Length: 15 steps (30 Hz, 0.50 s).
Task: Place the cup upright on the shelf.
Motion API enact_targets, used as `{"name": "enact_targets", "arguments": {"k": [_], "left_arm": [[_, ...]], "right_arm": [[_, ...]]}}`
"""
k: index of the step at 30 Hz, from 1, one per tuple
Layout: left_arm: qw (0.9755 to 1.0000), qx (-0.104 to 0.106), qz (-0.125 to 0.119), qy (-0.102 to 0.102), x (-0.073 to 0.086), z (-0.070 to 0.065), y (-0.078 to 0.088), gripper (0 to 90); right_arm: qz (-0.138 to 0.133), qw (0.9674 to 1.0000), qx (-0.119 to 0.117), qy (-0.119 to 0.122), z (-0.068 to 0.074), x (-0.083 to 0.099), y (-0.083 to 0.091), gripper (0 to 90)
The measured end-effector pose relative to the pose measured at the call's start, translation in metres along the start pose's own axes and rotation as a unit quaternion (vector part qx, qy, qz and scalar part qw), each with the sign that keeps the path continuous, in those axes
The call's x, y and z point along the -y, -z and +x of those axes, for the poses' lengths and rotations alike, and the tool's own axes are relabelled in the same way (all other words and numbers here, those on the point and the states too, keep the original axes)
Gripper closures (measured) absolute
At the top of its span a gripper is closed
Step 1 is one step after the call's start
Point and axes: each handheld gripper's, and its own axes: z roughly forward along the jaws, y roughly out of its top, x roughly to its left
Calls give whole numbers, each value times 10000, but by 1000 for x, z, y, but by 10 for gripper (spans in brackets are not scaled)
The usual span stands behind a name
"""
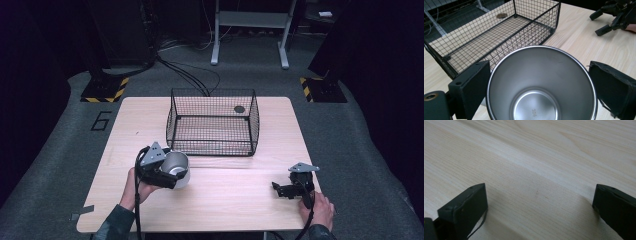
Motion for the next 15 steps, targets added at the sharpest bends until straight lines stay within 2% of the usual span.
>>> {"name": "enact_targets", "arguments": {"k": [5, 9, 10, 15], "left_arm": [[10000, 33, 7, -28, -7, 1, -1, 65], [9999, 43, 5, -129, -14, 2, -2, 65], [9999, 54, -2, -85, -15, 1, -3, 65], [9998, 65, -11, -201, -24, 2, -3, 65]], "right_arm": [[1, 10000, -4, 5, 0, 0, 0, 0], [1, 10000, -5, 6, 0, 0, 0, 0], [0, 10000, -5, 6, 0, 0, 0, 0], [0, 10000, -5, 6, 0, 0, 0, 0]]}}
